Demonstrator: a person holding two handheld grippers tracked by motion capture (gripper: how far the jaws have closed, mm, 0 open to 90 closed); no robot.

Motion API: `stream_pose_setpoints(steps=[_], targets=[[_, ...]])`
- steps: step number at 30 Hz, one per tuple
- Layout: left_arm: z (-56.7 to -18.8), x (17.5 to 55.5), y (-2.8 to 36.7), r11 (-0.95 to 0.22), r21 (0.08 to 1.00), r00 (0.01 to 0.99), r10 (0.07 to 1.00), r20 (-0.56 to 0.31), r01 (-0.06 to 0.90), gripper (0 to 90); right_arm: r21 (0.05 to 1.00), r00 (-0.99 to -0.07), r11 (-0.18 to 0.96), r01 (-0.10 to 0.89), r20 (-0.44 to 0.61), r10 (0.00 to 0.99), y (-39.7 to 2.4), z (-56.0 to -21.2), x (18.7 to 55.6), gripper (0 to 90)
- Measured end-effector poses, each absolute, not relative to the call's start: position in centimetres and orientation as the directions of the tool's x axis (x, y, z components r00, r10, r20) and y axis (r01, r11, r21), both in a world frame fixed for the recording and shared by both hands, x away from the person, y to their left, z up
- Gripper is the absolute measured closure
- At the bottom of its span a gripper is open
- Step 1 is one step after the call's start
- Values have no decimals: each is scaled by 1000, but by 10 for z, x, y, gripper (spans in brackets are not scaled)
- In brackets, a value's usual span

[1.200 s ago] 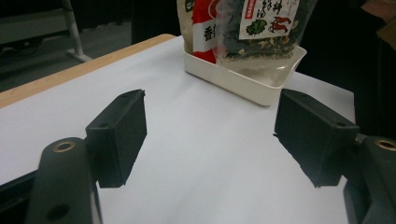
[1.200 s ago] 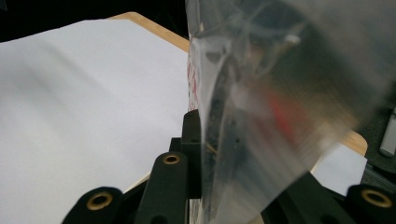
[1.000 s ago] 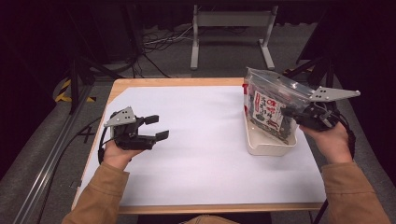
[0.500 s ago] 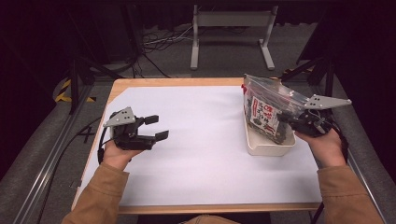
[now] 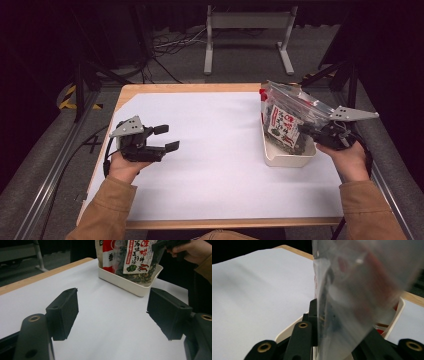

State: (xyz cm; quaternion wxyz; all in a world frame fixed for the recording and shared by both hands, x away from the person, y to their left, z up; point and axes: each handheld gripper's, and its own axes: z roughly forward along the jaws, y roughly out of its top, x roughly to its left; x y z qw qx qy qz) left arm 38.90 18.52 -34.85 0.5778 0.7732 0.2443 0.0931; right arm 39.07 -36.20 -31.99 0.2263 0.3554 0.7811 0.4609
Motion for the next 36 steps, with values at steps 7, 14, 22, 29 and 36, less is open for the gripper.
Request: stream_pose_setpoints(steps=[7,14,22,29,36], targets=[[-350,388,186,-213,935,864,479,-154,284,255,893,-628,282,352,2,778,-372,-323,392,751],[-350,386,188,-207,935,861,484,-156,286,254,900,-610,232,370,46,791,-378,-324,396,592],[-351,383,192,-206,936,858,490,-154,286,249,925,-594,157,345,86,800,-384,-323,381,353],[-348,374,198,-205,941,859,494,-137,269,249,930,-591,210,304,11,807,-383,-320,357,297],[-349,363,202,-212,941,860,493,-130,264,250,928,-604,243,284,-24,797,-378,-319,334,292]])
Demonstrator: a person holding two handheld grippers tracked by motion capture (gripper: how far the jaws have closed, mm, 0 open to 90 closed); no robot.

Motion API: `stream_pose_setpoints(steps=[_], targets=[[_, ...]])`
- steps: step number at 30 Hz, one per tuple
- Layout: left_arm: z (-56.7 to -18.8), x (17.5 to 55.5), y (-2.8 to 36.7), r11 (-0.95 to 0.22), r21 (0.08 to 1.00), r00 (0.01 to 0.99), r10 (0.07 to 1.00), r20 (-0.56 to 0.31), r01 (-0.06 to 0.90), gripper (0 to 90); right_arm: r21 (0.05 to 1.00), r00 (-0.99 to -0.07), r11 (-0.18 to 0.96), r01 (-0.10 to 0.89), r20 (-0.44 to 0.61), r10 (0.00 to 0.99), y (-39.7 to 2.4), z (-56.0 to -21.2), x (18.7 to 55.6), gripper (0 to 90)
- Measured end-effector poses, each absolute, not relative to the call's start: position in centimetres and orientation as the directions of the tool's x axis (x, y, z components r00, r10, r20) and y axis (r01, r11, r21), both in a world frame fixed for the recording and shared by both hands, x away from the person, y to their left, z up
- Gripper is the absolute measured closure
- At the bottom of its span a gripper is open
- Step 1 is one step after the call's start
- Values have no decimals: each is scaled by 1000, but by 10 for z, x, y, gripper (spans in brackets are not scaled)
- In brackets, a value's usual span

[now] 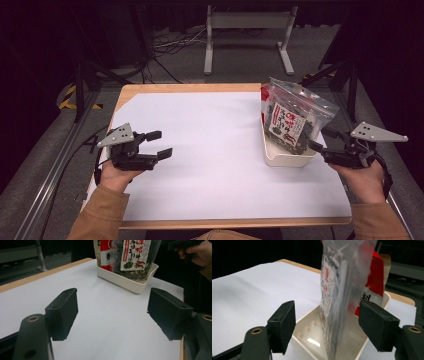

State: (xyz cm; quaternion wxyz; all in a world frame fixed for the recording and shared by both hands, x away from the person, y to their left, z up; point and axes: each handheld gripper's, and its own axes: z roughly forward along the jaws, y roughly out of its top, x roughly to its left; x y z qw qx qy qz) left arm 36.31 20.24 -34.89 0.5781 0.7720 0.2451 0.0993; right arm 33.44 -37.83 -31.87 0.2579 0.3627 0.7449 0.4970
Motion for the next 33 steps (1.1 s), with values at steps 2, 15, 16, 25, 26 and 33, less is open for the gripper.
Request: stream_pose_setpoints(steps=[2,15,16,25,26,33], targets=[[-350,360,204,-214,942,861,494,-123,257,249,928,-608,246,281,-27,793,-376,-320,330,296],[-361,343,218,-228,935,854,505,-125,272,246,917,-676,297,268,-41,736,-352,-340,312,295],[-363,342,219,-223,935,853,505,-131,276,245,917,-683,296,267,-37,730,-350,-342,312,293],[-374,339,226,-229,934,855,503,-130,276,238,924,-749,299,239,-21,662,-333,-363,314,288],[-375,339,226,-232,932,856,500,-130,277,237,924,-753,301,238,-20,657,-332,-365,315,287],[-379,339,223,-246,932,865,488,-120,268,235,919,-772,308,245,-6,635,-322,-379,318,287]])
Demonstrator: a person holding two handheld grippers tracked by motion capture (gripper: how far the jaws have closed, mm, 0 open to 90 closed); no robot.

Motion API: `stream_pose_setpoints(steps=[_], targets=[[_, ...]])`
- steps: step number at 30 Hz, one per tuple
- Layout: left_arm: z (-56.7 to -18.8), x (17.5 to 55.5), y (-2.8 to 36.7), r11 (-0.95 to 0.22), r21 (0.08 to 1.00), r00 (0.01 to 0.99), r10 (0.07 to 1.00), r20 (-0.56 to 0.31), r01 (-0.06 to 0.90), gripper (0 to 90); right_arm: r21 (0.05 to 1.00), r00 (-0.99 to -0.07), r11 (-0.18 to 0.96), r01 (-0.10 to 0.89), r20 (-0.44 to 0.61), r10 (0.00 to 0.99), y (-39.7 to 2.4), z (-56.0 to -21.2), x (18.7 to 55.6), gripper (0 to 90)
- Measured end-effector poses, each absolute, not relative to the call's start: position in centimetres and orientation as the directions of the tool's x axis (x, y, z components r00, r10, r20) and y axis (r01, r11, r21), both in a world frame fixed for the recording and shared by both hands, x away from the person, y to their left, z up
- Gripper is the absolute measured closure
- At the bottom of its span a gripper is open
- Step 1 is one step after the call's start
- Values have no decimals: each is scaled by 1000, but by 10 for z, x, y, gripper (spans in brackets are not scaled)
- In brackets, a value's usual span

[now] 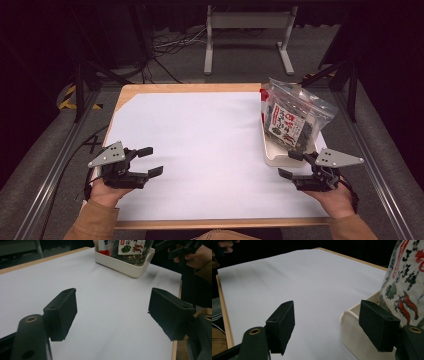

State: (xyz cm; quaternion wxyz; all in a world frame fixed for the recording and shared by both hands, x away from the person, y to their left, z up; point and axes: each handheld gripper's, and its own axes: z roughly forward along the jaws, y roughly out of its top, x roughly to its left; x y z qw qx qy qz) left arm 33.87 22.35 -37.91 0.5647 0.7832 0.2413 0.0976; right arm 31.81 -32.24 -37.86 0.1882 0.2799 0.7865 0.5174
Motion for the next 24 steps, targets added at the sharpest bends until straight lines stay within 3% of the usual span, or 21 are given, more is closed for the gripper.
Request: stream_pose_setpoints(steps=[15,24], targets=[[-386,341,223,-240,928,867,477,-142,284,232,891,-788,338,301,33,615,-309,-417,330,304],[-390,343,223,-246,924,856,498,-140,294,233,891,-779,343,297,19,627,-309,-418,330,304]])
